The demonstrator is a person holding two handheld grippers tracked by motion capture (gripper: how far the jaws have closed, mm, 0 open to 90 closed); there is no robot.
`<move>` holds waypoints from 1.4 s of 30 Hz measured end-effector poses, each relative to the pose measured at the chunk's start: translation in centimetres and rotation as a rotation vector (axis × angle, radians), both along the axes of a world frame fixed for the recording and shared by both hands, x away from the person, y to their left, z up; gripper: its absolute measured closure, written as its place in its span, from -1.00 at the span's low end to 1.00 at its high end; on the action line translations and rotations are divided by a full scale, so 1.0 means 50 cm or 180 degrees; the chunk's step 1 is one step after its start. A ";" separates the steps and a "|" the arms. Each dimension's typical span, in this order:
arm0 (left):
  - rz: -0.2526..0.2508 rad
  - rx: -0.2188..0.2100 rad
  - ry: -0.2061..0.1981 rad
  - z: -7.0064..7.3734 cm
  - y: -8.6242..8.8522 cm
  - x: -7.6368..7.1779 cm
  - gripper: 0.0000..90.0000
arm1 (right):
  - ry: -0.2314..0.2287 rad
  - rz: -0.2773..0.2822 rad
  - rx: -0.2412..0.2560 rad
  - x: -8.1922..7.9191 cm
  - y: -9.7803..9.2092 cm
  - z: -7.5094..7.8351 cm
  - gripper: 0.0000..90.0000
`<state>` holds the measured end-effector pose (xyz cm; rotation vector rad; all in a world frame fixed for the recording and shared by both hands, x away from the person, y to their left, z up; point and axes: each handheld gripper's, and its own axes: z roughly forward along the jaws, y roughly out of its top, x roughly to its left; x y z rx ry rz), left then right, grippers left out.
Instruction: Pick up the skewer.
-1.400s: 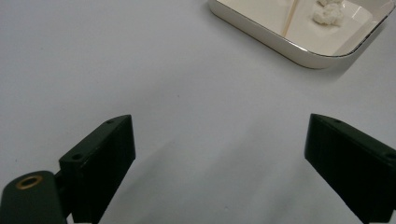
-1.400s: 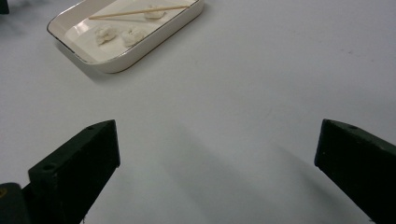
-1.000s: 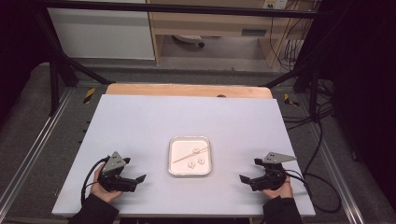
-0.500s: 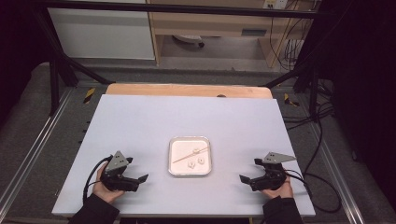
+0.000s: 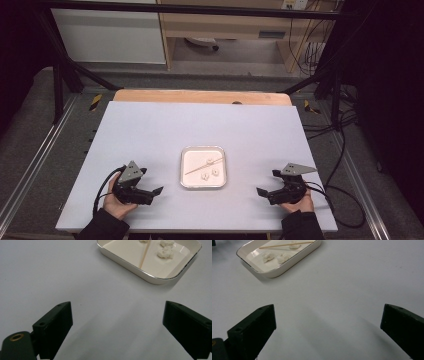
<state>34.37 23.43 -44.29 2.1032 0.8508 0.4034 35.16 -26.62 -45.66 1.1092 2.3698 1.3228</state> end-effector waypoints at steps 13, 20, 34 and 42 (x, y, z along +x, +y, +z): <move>-0.0067 0.0031 -0.0040 0.025 -0.027 0.002 -0.80 | -0.0001 -0.0001 -0.0025 0.000 0.001 -0.001 -0.98; -0.0130 0.0101 -0.0049 0.034 -0.051 0.010 -0.80 | -0.0001 0.0006 -0.0034 0.000 0.001 -0.001 -0.98; -0.0227 0.0129 -0.0051 0.046 -0.106 0.035 -0.80 | 0.0011 0.0010 -0.0038 -0.001 0.002 -0.001 -0.98; -0.0254 0.0147 -0.0028 0.047 -0.130 0.050 -0.80 | 0.0005 0.0018 -0.0042 0.000 0.001 -0.001 -0.98</move>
